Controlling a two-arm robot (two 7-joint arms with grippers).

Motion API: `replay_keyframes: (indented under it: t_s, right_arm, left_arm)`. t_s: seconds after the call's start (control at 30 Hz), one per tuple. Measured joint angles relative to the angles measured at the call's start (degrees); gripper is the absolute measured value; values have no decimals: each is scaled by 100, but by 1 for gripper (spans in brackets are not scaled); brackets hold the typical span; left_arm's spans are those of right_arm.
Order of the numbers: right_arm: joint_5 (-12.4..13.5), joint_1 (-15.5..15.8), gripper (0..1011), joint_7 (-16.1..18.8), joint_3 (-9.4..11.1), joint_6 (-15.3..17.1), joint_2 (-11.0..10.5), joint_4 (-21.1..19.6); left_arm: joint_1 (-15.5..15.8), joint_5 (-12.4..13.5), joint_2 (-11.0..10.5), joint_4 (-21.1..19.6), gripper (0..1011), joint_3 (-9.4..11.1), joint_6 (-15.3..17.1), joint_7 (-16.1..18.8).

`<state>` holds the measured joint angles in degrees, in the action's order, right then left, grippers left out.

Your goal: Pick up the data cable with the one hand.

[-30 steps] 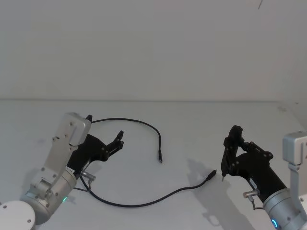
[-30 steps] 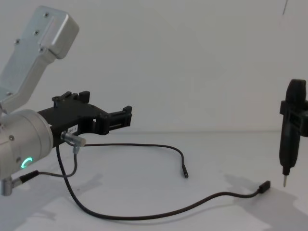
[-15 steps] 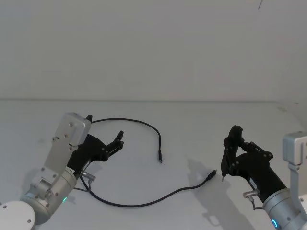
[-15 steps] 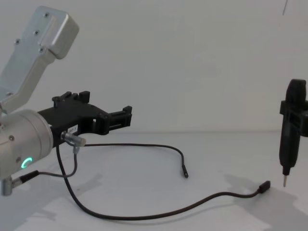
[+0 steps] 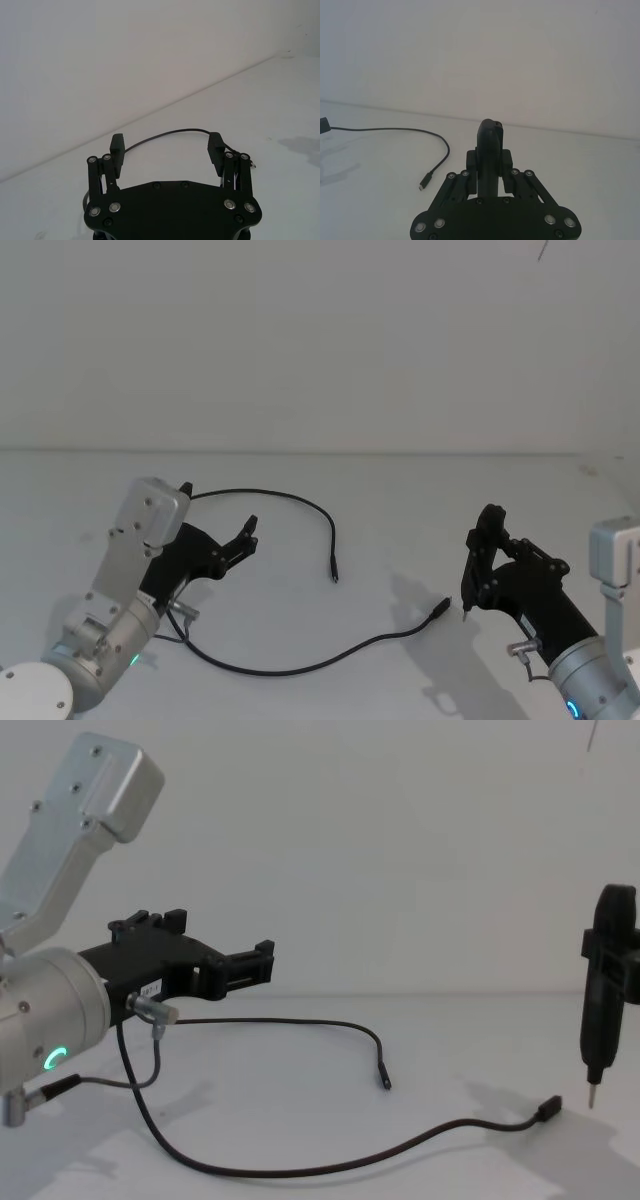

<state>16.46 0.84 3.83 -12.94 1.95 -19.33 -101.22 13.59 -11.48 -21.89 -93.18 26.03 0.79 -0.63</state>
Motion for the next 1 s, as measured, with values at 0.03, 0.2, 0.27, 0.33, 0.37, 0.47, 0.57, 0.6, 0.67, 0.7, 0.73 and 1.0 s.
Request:
replay_keyframes:
  t_s: [0.03, 0.2, 0.27, 0.33, 0.37, 0.47, 0.57, 0.6, 0.67, 0.7, 0.73, 1.0]
  right_arm:
    - [0, 0, 279, 0, 0, 0, 0, 0]
    - [0, 0, 279, 0, 0, 0, 0, 0]
    - [0, 0, 279, 0, 0, 0, 0, 0]
    - [0, 0, 279, 0, 0, 0, 0, 0]
    - [0, 0, 279, 0, 0, 0, 0, 0]
    - [0, 0, 279, 0, 0, 0, 0, 0]
    - [0, 0, 279, 0, 0, 0, 0, 0]
    - [0, 0, 279, 0, 0, 0, 0, 0]
    - [0, 0, 279, 0, 0, 0, 0, 0]
    - [0, 0, 279, 0, 0, 0, 0, 0]
    - [0, 0, 279, 0, 0, 0, 0, 0]
    - [0, 0, 279, 0, 0, 0, 0, 0]
  left_arm:
    - [0, 0, 0, 0, 1001, 0, 0, 0]
    - [10, -2, -9, -3, 1001, 4, 17, -50]
    - [21, -7, -22, -9, 1001, 10, 40, -93]
    - [39, -23, -52, -23, 1001, 23, 86, -182]
    - [45, -33, -63, -31, 1001, 28, 109, -225]
    - [78, -80, -127, -70, 1001, 49, 207, -394]
    - [115, -139, -210, -123, 1001, 72, 325, -582]
    - [125, -156, -233, -136, 1001, 77, 358, -635]
    - [156, -214, -303, -182, 1001, 92, 476, -815]
    - [171, -234, -335, -202, 1001, 99, 520, -874]
    - [182, -253, -360, -218, 1001, 105, 562, -933]
    - [363, -523, -646, -386, 1001, 173, 1147, -1677]
